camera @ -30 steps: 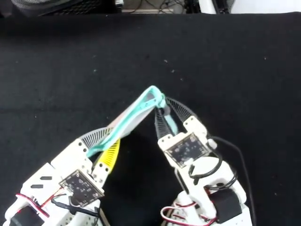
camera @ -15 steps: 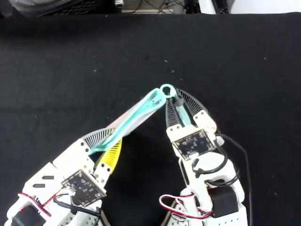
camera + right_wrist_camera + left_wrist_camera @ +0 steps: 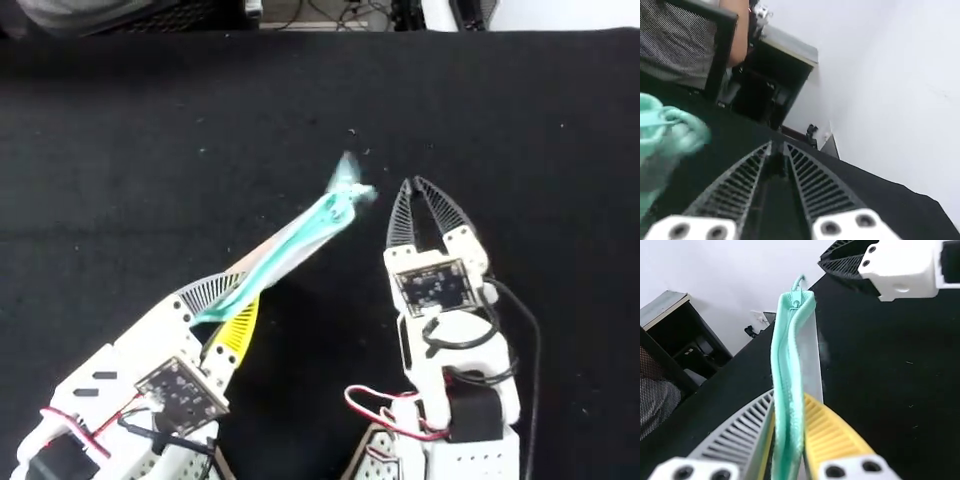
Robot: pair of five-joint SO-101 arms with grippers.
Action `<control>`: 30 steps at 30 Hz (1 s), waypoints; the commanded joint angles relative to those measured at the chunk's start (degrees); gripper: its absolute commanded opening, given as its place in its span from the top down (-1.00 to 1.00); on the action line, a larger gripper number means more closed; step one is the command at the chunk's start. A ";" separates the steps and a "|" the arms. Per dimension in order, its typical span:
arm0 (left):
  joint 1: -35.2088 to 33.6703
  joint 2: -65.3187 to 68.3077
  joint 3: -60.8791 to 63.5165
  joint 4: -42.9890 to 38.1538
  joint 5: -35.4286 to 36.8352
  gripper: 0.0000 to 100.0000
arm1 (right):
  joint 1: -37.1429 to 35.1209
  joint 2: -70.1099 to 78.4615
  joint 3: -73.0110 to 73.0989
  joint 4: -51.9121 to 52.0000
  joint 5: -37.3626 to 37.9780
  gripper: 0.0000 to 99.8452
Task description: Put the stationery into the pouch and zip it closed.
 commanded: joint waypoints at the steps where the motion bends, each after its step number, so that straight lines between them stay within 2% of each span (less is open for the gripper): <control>1: 0.22 0.26 4.18 1.67 -0.18 0.94 | 0.35 -0.22 -0.04 -1.23 -0.62 0.97; 3: -0.04 0.26 4.00 1.67 -0.18 0.94 | 0.18 -0.31 -0.48 -0.88 -1.93 0.96; 5: -0.13 0.26 3.56 1.41 -0.18 0.94 | 0.53 -0.31 -1.54 0.09 -6.33 0.92; 8: -3.47 0.26 2.15 -0.70 -0.09 0.94 | 0.70 -0.22 -3.21 4.31 -10.55 0.68; 10: -9.36 0.26 0.92 -3.25 0.09 0.94 | 0.70 0.13 -3.21 6.42 -11.60 0.56; 13: -19.74 0.26 -0.48 -8.70 0.09 0.94 | 0.62 0.31 -1.71 6.95 -11.96 0.62; 17: -30.55 0.26 -1.10 -19.96 -0.09 0.94 | 0.70 -0.13 3.56 7.30 -11.52 0.75; 20: -36.44 0.79 -1.10 -30.15 -0.53 0.94 | 2.81 -0.22 9.27 7.30 -11.43 0.98; 25: -39.52 3.16 0.92 -44.75 -5.89 0.94 | 6.07 -0.22 14.90 7.03 -11.78 0.97; 30: -39.25 15.21 0.66 -51.60 -7.56 0.94 | 5.80 -0.31 20.18 5.10 -11.96 0.97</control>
